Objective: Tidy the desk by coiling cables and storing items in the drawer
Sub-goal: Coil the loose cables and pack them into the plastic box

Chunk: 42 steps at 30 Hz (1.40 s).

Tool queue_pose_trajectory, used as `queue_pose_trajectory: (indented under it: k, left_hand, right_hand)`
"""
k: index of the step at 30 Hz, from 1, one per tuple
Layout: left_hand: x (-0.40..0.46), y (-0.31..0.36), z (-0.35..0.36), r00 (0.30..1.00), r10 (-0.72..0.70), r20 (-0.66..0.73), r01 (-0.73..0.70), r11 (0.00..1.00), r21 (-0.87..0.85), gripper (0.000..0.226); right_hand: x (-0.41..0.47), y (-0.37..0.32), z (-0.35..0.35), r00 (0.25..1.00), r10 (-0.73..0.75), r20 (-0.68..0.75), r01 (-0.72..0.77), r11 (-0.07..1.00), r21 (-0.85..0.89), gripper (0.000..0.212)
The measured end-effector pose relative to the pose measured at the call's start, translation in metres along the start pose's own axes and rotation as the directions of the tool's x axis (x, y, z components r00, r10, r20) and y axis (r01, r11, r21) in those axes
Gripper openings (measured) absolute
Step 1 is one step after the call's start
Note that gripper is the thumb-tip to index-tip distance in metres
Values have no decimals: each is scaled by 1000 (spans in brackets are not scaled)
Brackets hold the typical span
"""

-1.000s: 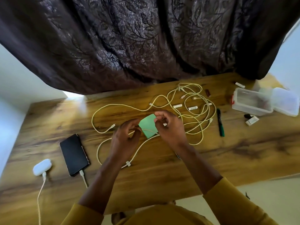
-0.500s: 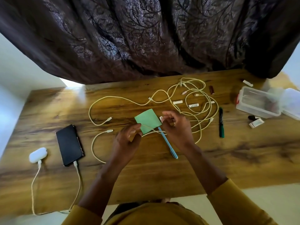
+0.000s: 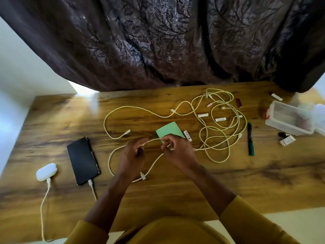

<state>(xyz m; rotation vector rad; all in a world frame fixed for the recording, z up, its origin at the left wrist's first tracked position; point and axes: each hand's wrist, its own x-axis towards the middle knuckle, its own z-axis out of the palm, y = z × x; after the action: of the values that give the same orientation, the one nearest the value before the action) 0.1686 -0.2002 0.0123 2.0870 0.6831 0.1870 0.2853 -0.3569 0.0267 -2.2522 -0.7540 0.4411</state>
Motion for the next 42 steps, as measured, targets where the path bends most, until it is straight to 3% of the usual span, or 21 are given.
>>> queue_pose_trajectory:
  k: [8,15,21,30,42]
  left_hand:
    - [2,-20,-15,1000,14,21,-15,1000,25,55]
    - [4,-22,-21,995,46,86,-42,998,-57,42]
    - [14,8,-7,983,105,152,-83,987,-141,42]
    - [24,75,48,946,256,197,-248,967,-66,32]
    - [30,188,185,917,247,313,-255,967,-15,34]
  right_hand:
    - [5,-24,45,987,89,132,-69,987,-147,34]
    - [6,-28,49,993,108,51,-103,990,-100,30]
    - [-4,-14,8,983,97,-154,-102,994,-26,31]
    - [-21,35,-69,898,225,-377,-204,974,96,17]
    - [-59,167,-199,834,315,-453,-322,944,64,21]
